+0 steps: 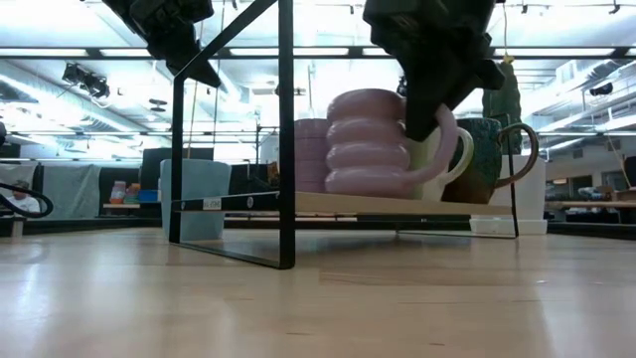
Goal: Place coffee mugs
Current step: Put the purple mug on the shelf
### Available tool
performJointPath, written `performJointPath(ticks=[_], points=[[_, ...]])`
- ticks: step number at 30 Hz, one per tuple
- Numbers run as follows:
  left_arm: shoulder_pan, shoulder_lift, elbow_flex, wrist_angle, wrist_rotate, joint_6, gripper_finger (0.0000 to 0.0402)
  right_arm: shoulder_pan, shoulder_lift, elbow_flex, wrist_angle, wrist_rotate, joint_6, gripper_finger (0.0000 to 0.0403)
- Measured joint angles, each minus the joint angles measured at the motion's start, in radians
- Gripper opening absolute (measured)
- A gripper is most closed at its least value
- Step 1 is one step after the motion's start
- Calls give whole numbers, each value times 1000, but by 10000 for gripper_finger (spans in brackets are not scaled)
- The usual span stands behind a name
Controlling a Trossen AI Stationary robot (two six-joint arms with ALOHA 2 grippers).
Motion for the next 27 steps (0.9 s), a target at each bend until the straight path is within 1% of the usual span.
performJointPath(ticks=[7,11,21,24,27], points=[[0,0,0,0,58,0,64,-2,0,1,-58,7,27,51],[0,0,0,0,61,-1,64,-2,0,1,-60,15,36,58],[0,0,0,-2,70,-1,64,0,-1,0,-61,22,-2,113],[0,0,0,-31,70,-2,64,1,-16,11,-65,19,-19,133],[-11,25,0,-78,70,-19,64,3,-41,19,-67,-6,-31,156]])
